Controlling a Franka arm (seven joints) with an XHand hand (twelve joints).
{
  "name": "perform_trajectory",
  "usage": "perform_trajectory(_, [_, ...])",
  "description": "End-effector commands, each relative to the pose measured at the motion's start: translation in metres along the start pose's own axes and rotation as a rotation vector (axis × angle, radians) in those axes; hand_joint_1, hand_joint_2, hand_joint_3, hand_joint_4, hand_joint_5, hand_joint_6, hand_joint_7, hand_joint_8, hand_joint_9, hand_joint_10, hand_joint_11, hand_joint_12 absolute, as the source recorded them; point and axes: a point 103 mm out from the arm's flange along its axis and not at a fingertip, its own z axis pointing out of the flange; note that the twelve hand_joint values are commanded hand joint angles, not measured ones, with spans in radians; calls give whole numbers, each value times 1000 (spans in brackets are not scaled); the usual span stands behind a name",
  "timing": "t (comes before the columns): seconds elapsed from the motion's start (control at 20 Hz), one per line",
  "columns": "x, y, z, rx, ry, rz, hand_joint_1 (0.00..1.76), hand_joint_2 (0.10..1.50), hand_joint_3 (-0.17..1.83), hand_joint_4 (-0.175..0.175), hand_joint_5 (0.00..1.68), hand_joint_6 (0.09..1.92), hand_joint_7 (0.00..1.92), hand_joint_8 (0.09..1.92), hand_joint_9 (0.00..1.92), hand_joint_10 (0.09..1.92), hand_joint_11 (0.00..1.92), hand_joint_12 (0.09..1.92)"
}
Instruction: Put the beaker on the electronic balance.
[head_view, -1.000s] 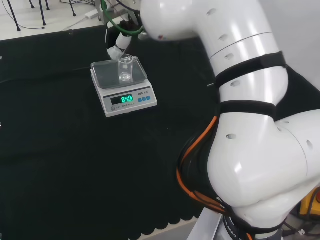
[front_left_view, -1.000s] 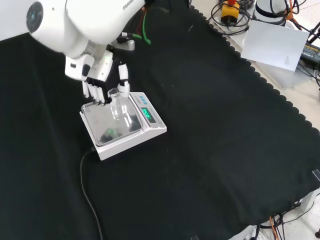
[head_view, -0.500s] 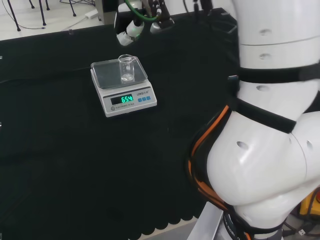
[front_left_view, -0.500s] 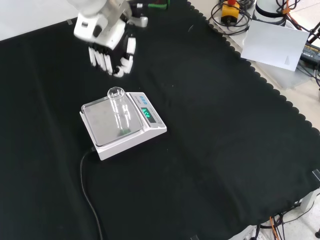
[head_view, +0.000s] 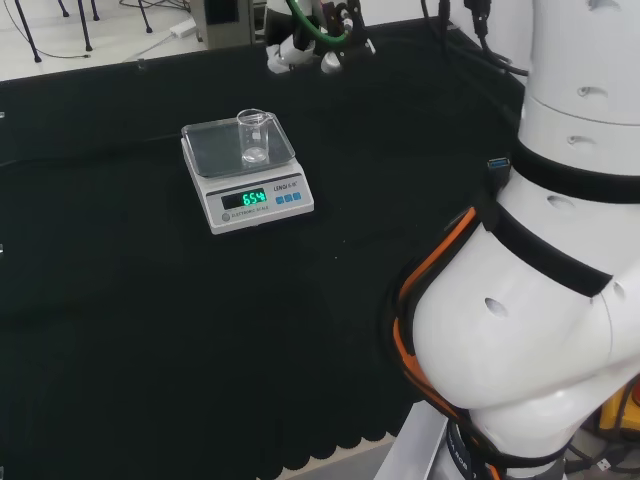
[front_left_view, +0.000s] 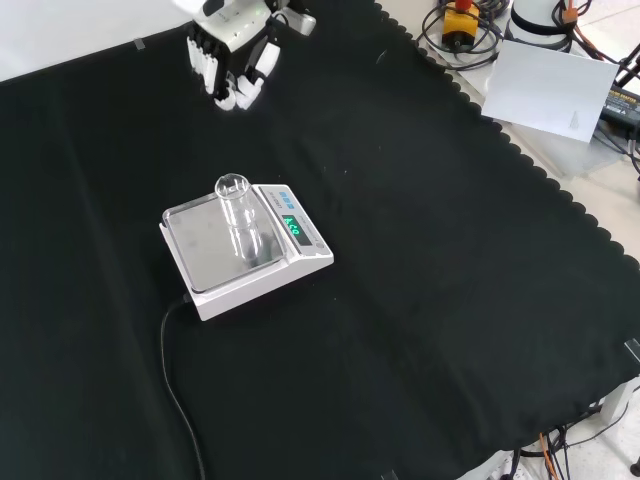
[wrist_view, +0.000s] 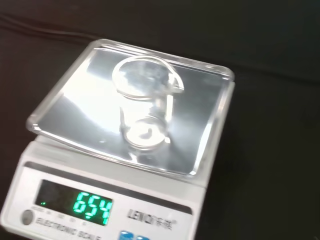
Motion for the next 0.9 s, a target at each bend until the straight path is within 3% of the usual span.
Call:
perform_trajectory(0.05, [-30, -56, 13, 23, 15, 230, 1176, 1147, -175, -175, 1092, 856, 1325, 761, 1360, 841, 1273, 1082])
perform_trajectory(0.5, [-40, -117, 32, -15, 109, 432, 1174, 1152, -175, -175, 1080, 878, 1314, 767, 1344, 857, 1255, 1099])
perform_trajectory(0.7, [-36, -150, 42, -44, 134, 489, 1173, 1153, -175, -175, 1078, 880, 1312, 768, 1341, 858, 1252, 1100])
perform_trajectory(0.9, [-39, -172, 48, -56, 146, 512, 1173, 1154, -175, -175, 1077, 882, 1310, 769, 1339, 859, 1251, 1102])
